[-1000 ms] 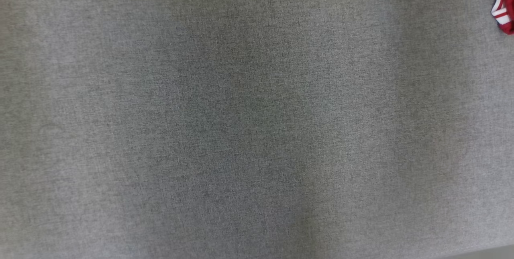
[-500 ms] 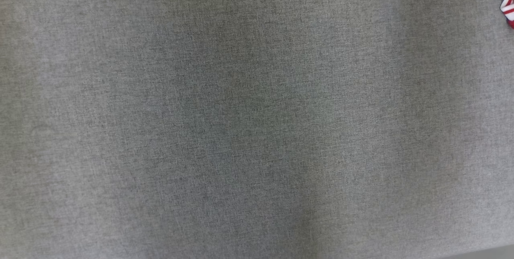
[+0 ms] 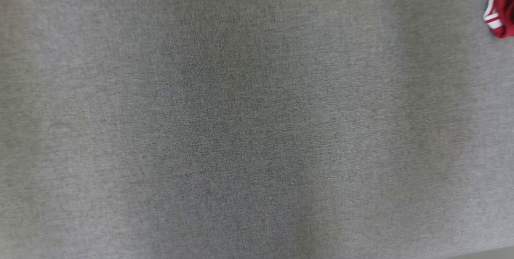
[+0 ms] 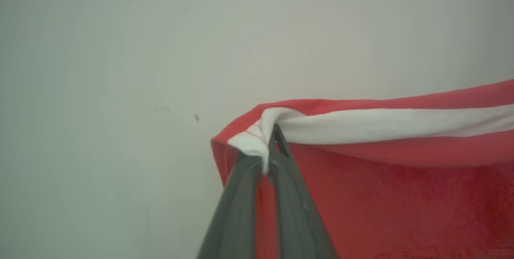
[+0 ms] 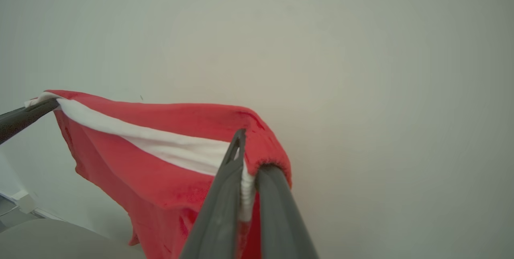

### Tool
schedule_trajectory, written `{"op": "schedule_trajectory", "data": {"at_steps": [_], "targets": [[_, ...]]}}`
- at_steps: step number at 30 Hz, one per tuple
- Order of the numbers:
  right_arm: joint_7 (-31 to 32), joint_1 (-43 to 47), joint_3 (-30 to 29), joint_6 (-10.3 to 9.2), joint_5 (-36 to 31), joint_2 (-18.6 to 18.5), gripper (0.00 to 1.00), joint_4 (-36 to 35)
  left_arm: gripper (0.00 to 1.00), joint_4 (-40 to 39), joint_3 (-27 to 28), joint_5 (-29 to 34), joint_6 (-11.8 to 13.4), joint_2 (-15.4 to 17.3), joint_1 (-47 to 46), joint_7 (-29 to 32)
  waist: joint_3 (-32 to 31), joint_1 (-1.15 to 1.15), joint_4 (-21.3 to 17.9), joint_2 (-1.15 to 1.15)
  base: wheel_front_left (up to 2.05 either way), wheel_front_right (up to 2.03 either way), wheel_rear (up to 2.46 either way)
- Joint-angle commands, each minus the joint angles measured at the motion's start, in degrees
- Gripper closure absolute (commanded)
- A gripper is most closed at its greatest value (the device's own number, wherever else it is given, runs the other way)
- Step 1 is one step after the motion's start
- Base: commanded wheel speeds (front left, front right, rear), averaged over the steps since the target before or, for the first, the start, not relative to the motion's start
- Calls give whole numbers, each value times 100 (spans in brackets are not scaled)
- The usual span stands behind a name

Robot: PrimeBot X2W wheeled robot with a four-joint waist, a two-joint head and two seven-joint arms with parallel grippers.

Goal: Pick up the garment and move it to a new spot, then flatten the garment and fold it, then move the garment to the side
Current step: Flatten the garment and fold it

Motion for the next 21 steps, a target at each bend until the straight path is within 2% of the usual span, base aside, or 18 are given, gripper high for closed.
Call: {"op": "schedule_trajectory", "data": {"at_steps": [1, 6, 8, 9, 13, 18, 21], "targets": [[-56, 201, 61, -17, 110, -79, 100, -123, 100, -104, 6, -56, 17, 92, 270, -58, -152, 0, -8, 0, 0, 0, 0], [-159, 1113, 441, -17, 510, -292, 100, -776, 100, -684, 121, -245, 19, 402, 1410, -138, -470, 0, 2, 0, 0, 0, 0], [-187, 1477, 567, -17, 659, -381, 100, -1028, 100, -1102, 259, -158, 99, 565, 1884, -144, -596, 0, -4, 0, 0, 0, 0], [-268, 1854, 607, -17, 823, -424, 100, -1240, 100, -1636, 469, -113, 323, 732, 2541, -141, -737, 0, -32, 0, 0, 0, 0], [-395, 2694, 766, -17, 957, -544, 100, -1585, 100, -2620, 862, -89, 639, 1043, 3907, -138, -1022, 0, -47, 0, 0, 0, 0], [-474, 3693, 877, -17, 1045, -762, 100, -2028, 100, -3741, 1385, -40, 1098, 1129, 5593, -138, -1366, 0, -37, 0, 0, 0, 0], [-491, 4122, 884, -17, 1091, -859, 100, -2202, 100, -4078, 1505, 75, 1239, 1078, 6252, -138, -1507, 0, -21, 0, 0, 0, 0]]}}
